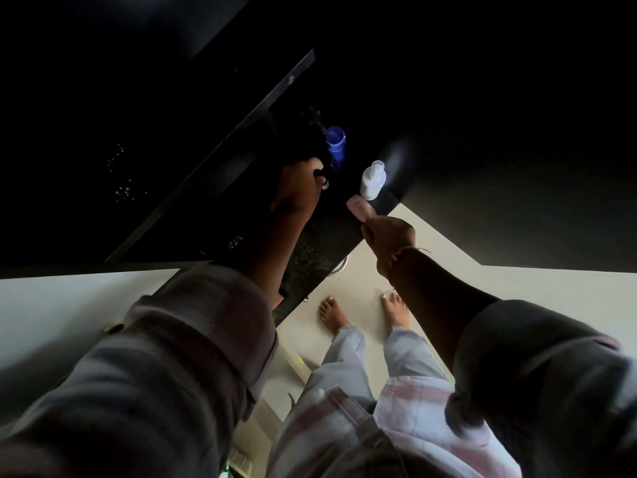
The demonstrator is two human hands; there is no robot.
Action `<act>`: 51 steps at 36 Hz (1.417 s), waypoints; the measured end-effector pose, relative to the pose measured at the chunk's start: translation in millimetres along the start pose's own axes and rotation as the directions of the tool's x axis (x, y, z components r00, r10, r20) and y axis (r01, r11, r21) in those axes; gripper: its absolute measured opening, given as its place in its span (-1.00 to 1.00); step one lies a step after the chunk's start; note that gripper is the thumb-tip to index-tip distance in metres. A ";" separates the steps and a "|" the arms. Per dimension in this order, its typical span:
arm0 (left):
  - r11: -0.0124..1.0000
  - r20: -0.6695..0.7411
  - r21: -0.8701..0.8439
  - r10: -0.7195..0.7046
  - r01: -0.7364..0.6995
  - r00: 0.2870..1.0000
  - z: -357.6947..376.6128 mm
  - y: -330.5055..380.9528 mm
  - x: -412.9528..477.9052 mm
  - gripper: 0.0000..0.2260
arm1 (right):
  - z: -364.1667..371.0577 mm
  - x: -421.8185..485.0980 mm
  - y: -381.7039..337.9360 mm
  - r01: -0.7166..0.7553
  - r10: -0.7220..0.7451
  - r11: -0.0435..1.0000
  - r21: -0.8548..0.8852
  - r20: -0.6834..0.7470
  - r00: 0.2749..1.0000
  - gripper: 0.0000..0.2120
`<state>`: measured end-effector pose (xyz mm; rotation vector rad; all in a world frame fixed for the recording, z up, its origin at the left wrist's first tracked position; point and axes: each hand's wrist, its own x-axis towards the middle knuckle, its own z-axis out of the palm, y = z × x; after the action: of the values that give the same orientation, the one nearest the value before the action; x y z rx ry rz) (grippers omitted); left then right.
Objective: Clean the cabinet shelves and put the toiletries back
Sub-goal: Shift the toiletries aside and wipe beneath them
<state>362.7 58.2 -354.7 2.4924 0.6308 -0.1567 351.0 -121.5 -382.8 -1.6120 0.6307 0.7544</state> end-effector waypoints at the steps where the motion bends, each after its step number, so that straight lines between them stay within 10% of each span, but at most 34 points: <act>1: 1.000 0.000 -0.003 -0.001 0.001 1.000 0.4 1.0 0.9 -0.75 | 2.2 -1.9 -2.8 -0.041 0.041 0.999 0.011 -0.013 0.999 -0.61; 10: 0.999 -0.012 -0.016 -0.043 0.043 0.999 3.6 7.2 2.3 -0.74 | 6.4 -4.6 -17.0 -0.101 0.101 0.995 0.011 0.005 0.995 -0.46; 21: 0.997 -0.026 -0.032 -0.074 0.073 0.997 -6.9 5.4 -7.3 -0.68 | 1.5 1.9 -8.0 -0.023 0.022 0.999 -0.038 -0.043 0.999 -0.89; 32: 0.998 -0.140 -0.065 -0.032 0.023 0.990 -35.4 -23.3 -71.8 -0.84 | 9.3 -25.0 2.5 0.006 -0.015 0.969 -0.247 -0.034 0.999 -0.58; 42: 0.997 -0.162 0.013 -0.067 0.071 0.984 -78.5 -60.0 -125.1 -0.82 | 49.4 -93.9 3.7 0.608 -0.344 0.535 -0.587 0.506 0.791 -0.78; 51: 0.979 0.067 0.083 -0.192 0.187 0.979 -88.1 -78.2 -129.8 -0.46 | 73.9 -102.0 14.2 0.824 -0.250 0.162 -0.543 0.785 0.567 -0.55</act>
<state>209.4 111.2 -288.3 2.4831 0.8450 -0.3512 265.0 -51.5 -321.4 -2.2183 -1.0857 0.9264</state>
